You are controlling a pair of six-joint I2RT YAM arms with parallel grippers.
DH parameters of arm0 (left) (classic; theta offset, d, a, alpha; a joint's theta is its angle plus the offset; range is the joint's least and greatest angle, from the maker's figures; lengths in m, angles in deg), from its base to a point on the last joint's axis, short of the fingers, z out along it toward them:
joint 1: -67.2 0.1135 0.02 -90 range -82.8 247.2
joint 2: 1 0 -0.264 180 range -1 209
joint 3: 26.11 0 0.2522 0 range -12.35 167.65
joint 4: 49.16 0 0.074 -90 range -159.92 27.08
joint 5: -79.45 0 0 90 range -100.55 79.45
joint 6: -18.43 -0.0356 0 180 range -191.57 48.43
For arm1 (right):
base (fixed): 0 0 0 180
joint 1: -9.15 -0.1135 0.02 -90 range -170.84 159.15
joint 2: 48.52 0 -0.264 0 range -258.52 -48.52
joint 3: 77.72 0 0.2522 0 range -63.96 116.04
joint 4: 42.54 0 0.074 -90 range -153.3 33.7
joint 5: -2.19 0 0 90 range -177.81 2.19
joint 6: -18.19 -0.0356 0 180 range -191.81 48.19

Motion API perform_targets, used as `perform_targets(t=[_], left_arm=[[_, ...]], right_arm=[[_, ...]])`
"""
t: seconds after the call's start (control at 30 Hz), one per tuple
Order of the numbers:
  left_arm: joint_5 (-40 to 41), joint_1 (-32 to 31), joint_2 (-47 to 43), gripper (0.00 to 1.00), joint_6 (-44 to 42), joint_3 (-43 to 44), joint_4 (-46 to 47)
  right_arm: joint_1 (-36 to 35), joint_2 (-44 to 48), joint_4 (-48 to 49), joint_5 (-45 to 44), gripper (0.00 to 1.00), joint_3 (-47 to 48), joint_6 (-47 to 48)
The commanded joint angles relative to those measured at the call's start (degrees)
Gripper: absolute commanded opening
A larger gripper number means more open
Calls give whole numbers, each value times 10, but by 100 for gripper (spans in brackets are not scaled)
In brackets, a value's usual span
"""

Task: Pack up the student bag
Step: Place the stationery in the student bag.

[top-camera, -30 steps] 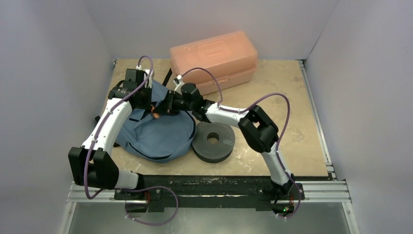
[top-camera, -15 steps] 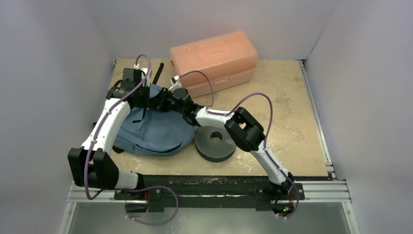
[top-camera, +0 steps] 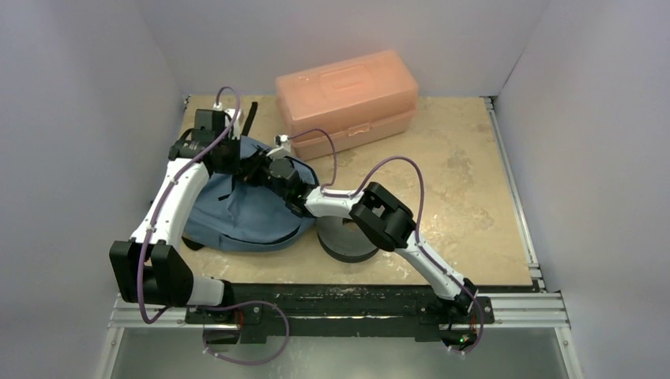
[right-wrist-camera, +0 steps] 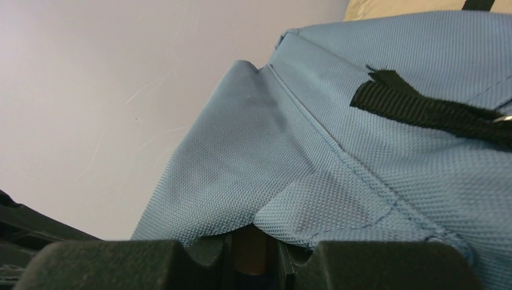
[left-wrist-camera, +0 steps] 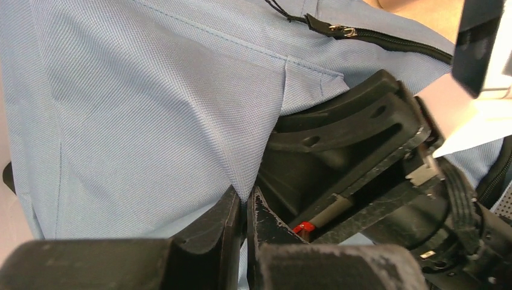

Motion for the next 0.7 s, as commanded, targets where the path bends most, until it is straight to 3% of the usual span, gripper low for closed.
perform_targets(t=[0.0, 0.13, 0.3, 0.57, 0.67], left_arm=[[-58, 0, -15, 5, 4, 32, -17], [-57, 2, -13, 10, 5, 30, -15], [-48, 8, -15, 22, 8, 27, -12], [-44, 18, -40, 39, -4, 13, -8], [-22, 20, -75, 53, 9, -12, 13]], right_arm=[[-10, -13, 7, -24, 7, 24, 19], [-12, -9, -48, -9, 12, 44, 53], [-10, 41, -128, 25, 35, 16, 120], [1, 106, -176, 79, 46, -44, 248], [2, 137, -225, 77, 49, -55, 284]])
